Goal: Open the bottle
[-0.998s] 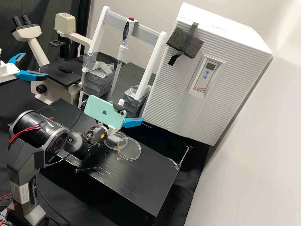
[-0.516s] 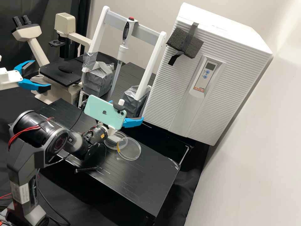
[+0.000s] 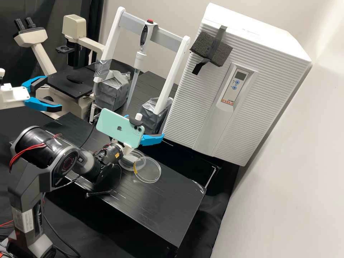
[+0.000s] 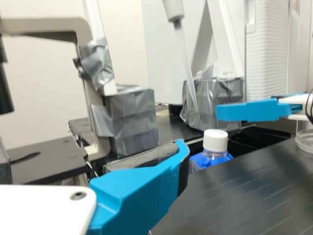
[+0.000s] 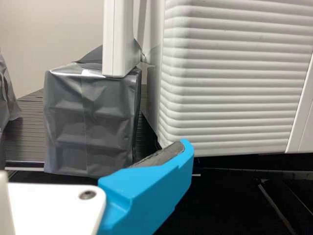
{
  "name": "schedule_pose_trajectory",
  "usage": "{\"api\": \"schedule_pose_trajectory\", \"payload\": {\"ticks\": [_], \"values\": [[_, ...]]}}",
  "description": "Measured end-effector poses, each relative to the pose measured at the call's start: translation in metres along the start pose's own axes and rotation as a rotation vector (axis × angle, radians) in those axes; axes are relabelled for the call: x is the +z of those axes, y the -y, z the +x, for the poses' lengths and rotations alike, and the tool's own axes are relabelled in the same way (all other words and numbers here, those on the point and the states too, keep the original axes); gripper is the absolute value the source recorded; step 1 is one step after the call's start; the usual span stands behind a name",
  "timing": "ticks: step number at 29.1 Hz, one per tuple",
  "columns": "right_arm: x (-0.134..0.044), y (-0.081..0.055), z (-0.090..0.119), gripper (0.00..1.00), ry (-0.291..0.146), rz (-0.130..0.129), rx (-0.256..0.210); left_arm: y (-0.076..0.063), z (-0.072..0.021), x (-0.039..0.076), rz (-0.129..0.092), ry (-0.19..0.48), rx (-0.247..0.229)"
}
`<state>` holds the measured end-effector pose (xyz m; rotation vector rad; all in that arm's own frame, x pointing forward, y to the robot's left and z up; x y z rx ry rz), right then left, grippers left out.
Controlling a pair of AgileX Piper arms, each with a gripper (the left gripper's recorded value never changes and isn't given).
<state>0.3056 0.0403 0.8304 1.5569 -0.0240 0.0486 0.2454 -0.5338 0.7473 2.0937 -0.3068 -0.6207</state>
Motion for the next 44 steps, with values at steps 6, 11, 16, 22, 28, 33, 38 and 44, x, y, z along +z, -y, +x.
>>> {"api": "schedule_pose_trajectory", "payload": {"ticks": [6, 11, 16, 22, 28, 33, 38, 44], "values": [[0.000, 0.000, 0.000, 1.00, 0.000, 0.000, 0.000, 0.011, -0.0014, -0.002, -0.010, -0.006, -0.036], [0.000, 0.000, 0.000, 1.00, 0.000, 0.000, 0.000, 0.019, -0.0008, -0.003, -0.017, -0.008, -0.057], [0.000, 0.000, 0.000, 1.00, 0.000, 0.000, 0.000, 0.024, -0.0012, -0.004, -0.020, -0.012, -0.076], [0.000, 0.000, 0.000, 1.00, 0.000, 0.000, 0.000, 0.025, -0.0018, -0.003, -0.021, -0.010, -0.078], [0.000, -0.001, -0.002, 1.00, -0.002, 0.000, 0.003, 0.025, -0.0016, -0.002, -0.023, -0.008, -0.078], [-0.004, -0.008, -0.022, 1.00, -0.027, 0.044, 0.013, 0.025, -0.0014, -0.001, -0.024, -0.004, -0.079], [-0.013, -0.013, -0.044, 1.00, -0.094, 0.078, 0.044, 0.025, -0.0004, 0.001, -0.024, 0.003, -0.077], [-0.026, 0.007, -0.062, 1.00, -0.161, 0.086, -0.029, 0.023, 0.0017, 0.002, -0.025, 0.006, -0.068]]}}
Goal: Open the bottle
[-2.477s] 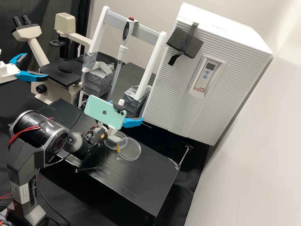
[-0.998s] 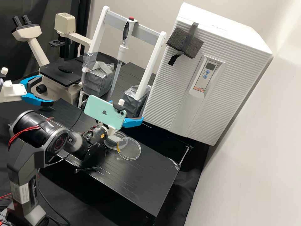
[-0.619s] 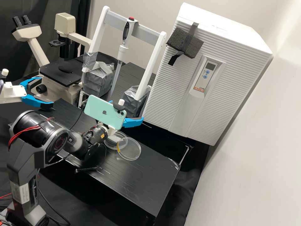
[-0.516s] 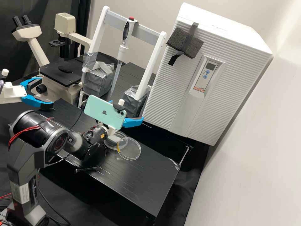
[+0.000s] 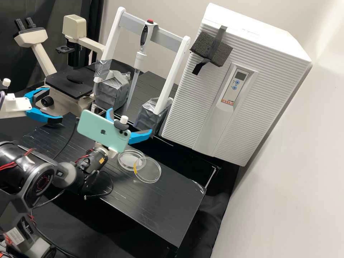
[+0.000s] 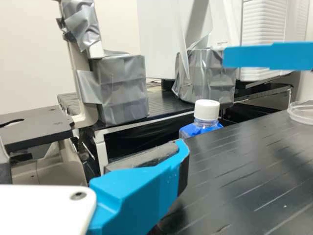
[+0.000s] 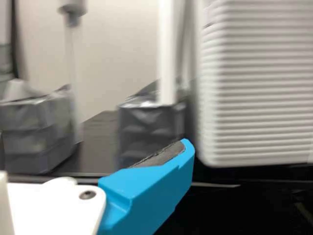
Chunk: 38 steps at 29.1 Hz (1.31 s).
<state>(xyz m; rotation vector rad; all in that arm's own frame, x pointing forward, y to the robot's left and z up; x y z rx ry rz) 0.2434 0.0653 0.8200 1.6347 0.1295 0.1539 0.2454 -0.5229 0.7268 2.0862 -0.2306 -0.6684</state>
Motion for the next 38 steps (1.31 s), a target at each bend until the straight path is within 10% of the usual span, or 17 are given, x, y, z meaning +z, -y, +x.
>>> {"api": "schedule_pose_trajectory", "payload": {"ticks": [9, 29, 30, 38], "values": [[-0.003, 0.026, 0.003, 1.00, -0.001, -0.004, -0.091, -0.003, 0.0025, 0.000, 0.002, 0.002, 0.012], [-0.011, 0.045, 0.029, 1.00, -0.014, -0.057, -0.140, -0.003, 0.0024, 0.000, 0.002, 0.002, 0.011], [-0.011, 0.046, 0.029, 0.00, -0.013, -0.060, -0.145, -0.003, 0.0024, 0.000, 0.002, 0.002, 0.011], [-0.008, 0.055, 0.035, 0.00, -0.001, -0.075, -0.172, -0.005, 0.0019, 0.001, 0.004, 0.004, 0.019]]}}
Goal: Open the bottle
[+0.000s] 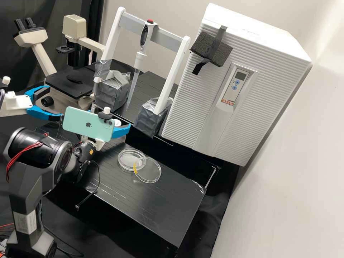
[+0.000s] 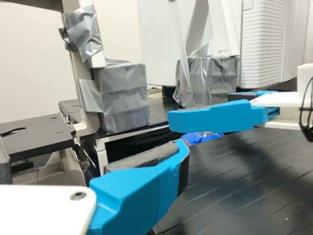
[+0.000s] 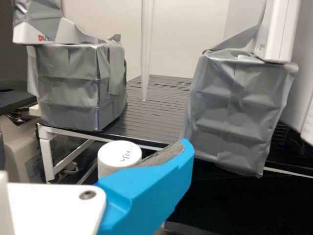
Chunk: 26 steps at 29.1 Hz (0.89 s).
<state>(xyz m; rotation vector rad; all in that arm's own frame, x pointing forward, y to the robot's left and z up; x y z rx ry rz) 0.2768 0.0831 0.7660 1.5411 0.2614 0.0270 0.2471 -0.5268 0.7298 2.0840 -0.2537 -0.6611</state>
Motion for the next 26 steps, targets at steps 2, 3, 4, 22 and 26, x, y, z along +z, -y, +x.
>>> {"api": "schedule_pose_trajectory", "payload": {"ticks": [2, 3, 4, 22, 26], "values": [[0.001, 0.001, 0.002, 0.00, 0.002, -0.002, -0.002, 0.000, 0.0000, 0.000, 0.000, 0.000, 0.000], [0.001, 0.001, 0.003, 0.00, 0.005, -0.002, -0.005, 0.000, 0.0000, 0.000, 0.000, 0.000, 0.000], [0.002, 0.002, 0.004, 0.00, 0.007, -0.002, -0.008, 0.000, 0.0000, 0.000, 0.000, 0.000, 0.000], [0.010, 0.000, 0.009, 0.00, 0.046, 0.007, 0.003, 0.000, 0.0000, 0.000, -0.001, -0.001, 0.000], [0.010, 0.000, 0.009, 0.00, 0.049, 0.007, 0.003, 0.000, 0.0000, 0.000, -0.002, -0.004, 0.001]]}}
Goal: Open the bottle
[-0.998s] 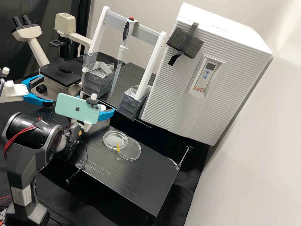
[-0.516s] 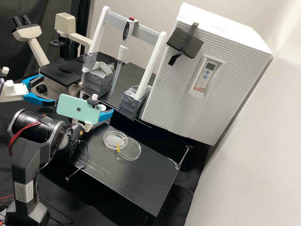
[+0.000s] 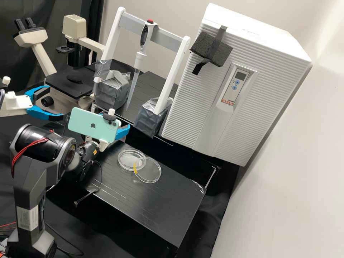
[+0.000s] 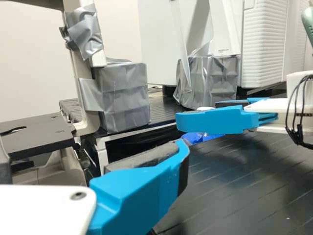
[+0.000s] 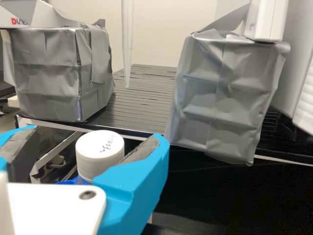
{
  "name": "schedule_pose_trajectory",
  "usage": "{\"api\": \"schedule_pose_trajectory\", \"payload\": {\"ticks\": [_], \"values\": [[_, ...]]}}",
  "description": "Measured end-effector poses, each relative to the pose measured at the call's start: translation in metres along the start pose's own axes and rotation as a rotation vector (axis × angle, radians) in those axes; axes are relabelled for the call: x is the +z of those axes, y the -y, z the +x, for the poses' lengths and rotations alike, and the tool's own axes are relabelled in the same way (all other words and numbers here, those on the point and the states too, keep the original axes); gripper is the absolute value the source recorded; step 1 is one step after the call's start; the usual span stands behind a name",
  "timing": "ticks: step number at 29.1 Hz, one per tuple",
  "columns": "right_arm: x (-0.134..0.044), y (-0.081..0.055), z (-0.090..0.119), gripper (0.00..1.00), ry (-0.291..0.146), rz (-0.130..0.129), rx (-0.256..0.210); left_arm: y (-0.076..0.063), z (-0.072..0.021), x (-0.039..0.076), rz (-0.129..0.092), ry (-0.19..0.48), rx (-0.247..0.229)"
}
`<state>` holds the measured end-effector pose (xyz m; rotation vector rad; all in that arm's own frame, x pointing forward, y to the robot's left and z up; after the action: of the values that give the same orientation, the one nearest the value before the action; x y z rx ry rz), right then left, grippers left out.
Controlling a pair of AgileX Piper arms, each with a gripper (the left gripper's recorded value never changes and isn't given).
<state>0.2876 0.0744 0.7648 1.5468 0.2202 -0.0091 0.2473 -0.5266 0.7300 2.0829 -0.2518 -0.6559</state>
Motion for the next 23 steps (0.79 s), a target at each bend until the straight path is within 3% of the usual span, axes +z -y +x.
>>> {"api": "schedule_pose_trajectory", "payload": {"ticks": [23], "values": [[0.0074, 0.0035, -0.0072, 0.00, 0.027, -0.002, -0.015, -0.0026, 0.0022, -0.0009, -0.016, -0.024, 0.017]]}}
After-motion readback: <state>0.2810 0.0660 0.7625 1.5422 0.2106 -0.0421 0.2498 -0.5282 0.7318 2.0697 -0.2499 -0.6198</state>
